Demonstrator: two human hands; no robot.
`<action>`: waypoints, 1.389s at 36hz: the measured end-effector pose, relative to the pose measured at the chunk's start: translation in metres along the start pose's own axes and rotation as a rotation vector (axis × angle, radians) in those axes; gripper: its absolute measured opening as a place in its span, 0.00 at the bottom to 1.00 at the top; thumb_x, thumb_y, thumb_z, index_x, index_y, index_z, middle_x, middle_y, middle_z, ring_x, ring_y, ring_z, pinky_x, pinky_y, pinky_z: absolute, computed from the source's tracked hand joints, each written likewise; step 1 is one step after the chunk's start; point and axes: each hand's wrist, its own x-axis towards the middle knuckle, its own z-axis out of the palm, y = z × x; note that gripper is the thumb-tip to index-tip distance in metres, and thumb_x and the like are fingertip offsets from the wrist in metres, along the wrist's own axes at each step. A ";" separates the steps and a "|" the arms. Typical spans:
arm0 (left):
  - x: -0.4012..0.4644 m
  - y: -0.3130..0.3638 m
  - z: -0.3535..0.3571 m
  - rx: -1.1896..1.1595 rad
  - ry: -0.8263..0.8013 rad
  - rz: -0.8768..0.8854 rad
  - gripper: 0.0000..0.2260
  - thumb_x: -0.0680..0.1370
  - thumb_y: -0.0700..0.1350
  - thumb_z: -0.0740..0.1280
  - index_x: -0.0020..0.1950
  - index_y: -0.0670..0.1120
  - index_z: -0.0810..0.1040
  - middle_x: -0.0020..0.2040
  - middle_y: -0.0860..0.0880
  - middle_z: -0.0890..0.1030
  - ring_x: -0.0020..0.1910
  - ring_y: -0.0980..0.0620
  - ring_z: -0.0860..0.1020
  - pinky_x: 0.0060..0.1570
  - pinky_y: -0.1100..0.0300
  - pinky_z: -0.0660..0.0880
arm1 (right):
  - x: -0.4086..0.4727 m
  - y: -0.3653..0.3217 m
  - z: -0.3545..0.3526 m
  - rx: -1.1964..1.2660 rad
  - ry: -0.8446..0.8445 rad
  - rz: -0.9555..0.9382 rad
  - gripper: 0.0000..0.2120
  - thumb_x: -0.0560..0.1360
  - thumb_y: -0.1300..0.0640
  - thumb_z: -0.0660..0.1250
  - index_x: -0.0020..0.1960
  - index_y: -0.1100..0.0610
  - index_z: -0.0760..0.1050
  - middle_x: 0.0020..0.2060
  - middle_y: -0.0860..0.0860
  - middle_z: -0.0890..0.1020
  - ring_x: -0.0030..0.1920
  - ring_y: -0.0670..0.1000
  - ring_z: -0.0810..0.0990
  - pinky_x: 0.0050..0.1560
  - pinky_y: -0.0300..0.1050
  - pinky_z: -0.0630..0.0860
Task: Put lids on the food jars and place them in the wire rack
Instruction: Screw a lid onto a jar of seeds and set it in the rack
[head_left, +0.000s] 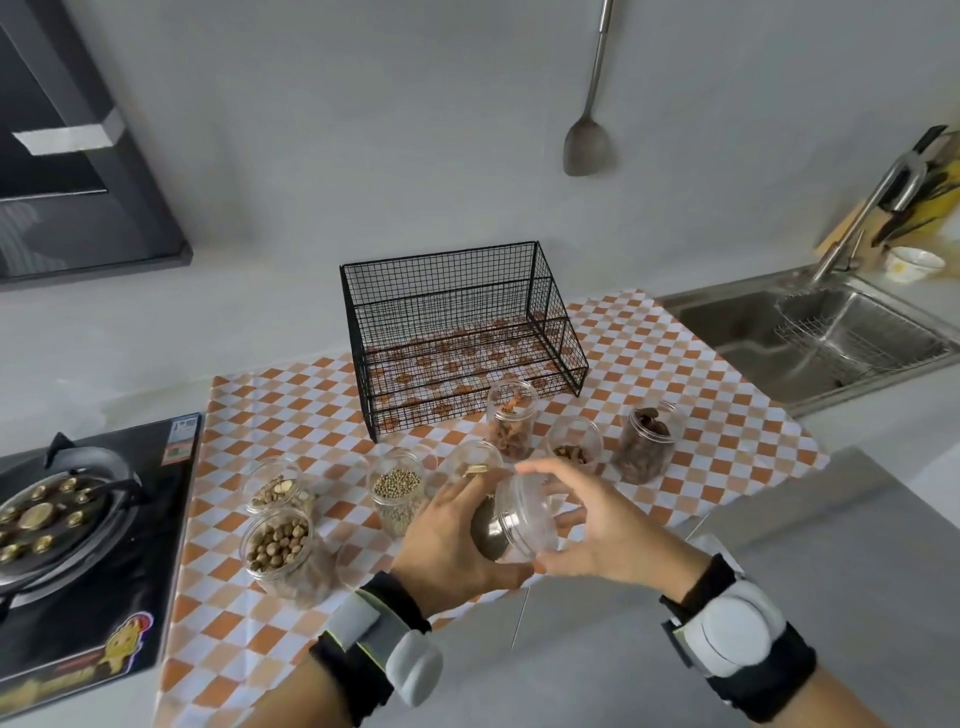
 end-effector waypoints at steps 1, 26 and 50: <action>0.001 0.001 -0.001 0.013 0.000 0.003 0.44 0.62 0.71 0.75 0.74 0.61 0.66 0.65 0.61 0.76 0.62 0.57 0.73 0.65 0.56 0.72 | 0.001 0.000 -0.001 -0.012 -0.010 -0.008 0.40 0.68 0.54 0.80 0.72 0.34 0.66 0.70 0.30 0.69 0.72 0.38 0.68 0.69 0.45 0.75; 0.007 0.012 -0.013 0.061 -0.030 0.001 0.43 0.60 0.67 0.74 0.74 0.59 0.69 0.51 0.62 0.74 0.47 0.59 0.70 0.51 0.60 0.68 | 0.011 -0.009 -0.005 -0.047 0.005 0.164 0.38 0.67 0.26 0.70 0.72 0.41 0.71 0.61 0.36 0.79 0.53 0.37 0.80 0.51 0.40 0.79; 0.005 0.016 -0.022 0.101 -0.036 0.053 0.42 0.62 0.67 0.75 0.74 0.58 0.70 0.54 0.59 0.79 0.47 0.58 0.71 0.51 0.59 0.70 | 0.010 -0.023 -0.020 -0.149 -0.162 0.219 0.47 0.60 0.27 0.77 0.75 0.36 0.63 0.65 0.37 0.77 0.56 0.40 0.82 0.61 0.49 0.80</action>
